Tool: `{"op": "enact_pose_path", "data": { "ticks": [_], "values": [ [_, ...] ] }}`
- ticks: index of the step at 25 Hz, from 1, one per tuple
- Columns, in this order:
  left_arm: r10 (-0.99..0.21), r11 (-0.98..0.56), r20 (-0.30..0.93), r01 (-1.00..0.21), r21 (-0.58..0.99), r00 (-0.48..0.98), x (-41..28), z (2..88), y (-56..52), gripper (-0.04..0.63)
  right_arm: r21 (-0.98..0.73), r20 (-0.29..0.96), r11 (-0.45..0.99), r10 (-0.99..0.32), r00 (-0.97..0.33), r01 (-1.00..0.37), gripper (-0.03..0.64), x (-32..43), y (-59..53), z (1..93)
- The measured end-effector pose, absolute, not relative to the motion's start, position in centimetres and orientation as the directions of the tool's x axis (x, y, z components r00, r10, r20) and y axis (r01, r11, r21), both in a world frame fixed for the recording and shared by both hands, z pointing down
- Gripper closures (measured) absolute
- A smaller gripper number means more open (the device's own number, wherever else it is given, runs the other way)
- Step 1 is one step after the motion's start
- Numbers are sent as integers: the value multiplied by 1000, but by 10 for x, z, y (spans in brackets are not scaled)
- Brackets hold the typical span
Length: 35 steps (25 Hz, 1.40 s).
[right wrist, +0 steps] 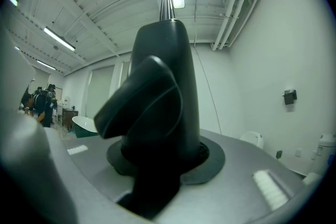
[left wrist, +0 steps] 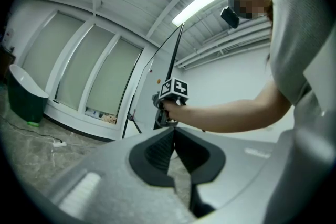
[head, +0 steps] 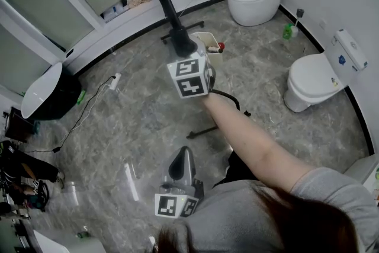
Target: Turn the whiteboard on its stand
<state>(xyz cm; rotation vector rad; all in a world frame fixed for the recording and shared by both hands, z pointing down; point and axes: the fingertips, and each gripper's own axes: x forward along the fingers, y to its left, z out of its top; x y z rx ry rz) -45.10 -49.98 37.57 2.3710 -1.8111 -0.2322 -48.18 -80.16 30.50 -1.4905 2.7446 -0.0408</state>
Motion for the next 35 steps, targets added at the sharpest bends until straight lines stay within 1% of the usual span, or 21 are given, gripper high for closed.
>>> {"op": "enact_pose_path", "data": {
  "ticks": [2, 5, 16, 26, 35],
  "values": [
    [-961, -275, -38, -939, 207, 274, -446, 373, -499, 595, -32, -5, 543, -839, -543, -839, 482, -479, -793, 304],
    [-956, -294, -87, -936, 196, 282, -445, 364, -500, 595, -34, -6, 545, -839, -545, -838, 471, -474, -782, 303],
    [-943, -332, -63, -926, 183, 326, -419, 361, -501, 595, -32, -8, 565, -825, -565, -825, 463, -450, -739, 301],
    [-924, -383, -59, -908, 173, 378, -364, 359, -498, 595, -27, -22, 614, -789, -613, -789, 440, -416, -699, 300],
    [-929, -371, -57, -911, 179, 366, -322, 361, -479, 595, -28, -23, 624, -782, -623, -781, 442, -365, -665, 300]
  ]
}}
